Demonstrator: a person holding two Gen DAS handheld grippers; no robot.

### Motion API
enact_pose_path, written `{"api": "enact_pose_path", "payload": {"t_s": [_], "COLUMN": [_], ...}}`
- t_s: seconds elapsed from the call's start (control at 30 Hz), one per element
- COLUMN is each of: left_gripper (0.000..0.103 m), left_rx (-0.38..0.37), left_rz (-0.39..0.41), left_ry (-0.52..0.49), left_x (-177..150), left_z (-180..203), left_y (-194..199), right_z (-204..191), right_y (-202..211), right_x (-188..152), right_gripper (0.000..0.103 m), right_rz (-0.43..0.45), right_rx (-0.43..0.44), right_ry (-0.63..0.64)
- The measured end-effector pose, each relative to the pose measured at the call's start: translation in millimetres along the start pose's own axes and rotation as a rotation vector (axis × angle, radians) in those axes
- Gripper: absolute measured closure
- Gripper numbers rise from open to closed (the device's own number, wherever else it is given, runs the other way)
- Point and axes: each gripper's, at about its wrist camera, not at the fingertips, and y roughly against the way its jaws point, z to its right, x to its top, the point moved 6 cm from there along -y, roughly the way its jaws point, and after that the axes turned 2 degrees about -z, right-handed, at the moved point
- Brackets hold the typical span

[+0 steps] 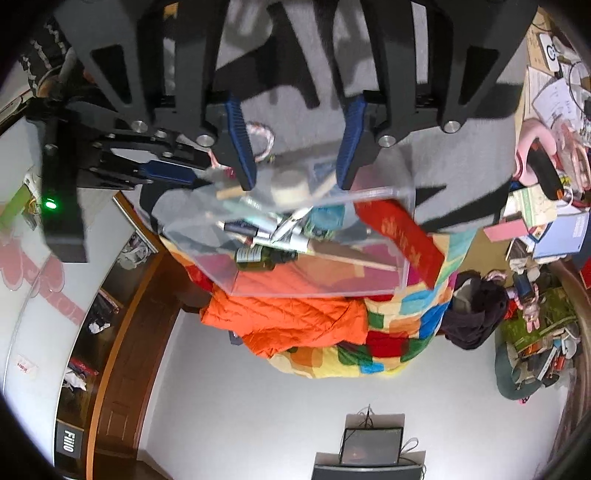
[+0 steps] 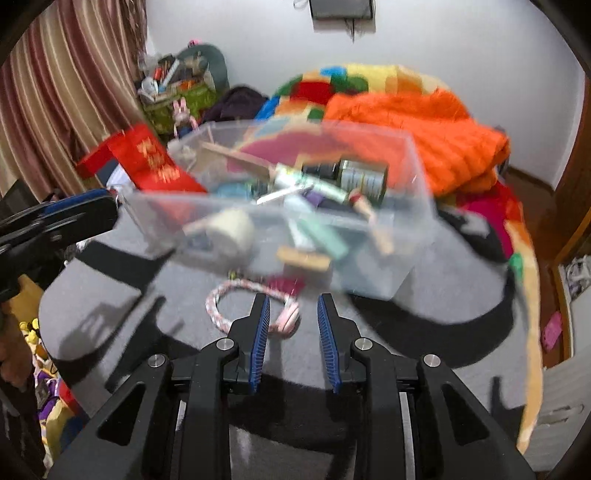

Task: Organize objects
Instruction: 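Grasp the pink keychain with the left tool while the right tool grasps the braided bracelet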

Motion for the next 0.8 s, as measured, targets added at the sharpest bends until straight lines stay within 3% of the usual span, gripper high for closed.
{"api": "enact_pose_path", "payload": {"t_s": [0.1,0.27,0.33,0.8], "left_gripper": [0.053,0.053,0.053,0.052], "left_rx": [0.017,0.010,0.020,-0.033], "left_rz": [-0.027,-0.096,-0.113,-0.215], "left_ry": [0.008,0.034,0.028,-0.030], "left_x": [-12,-30,-34,-21], "left_z": [-3,-6,-3,51], "left_y": [-5,-22,-28,-83], "right_z": [-1,-2,-1,60], "right_y": [-19,-27,-24,25], "right_x": [-4,-6,-8,-20], "right_gripper": [0.079,0.079,0.092,0.093], "right_rz": [-0.047,-0.048,-0.040,0.063], "right_rx": [0.004,-0.020,-0.028,-0.083], "right_ry": [-0.015,-0.006,-0.012,-0.130]}}
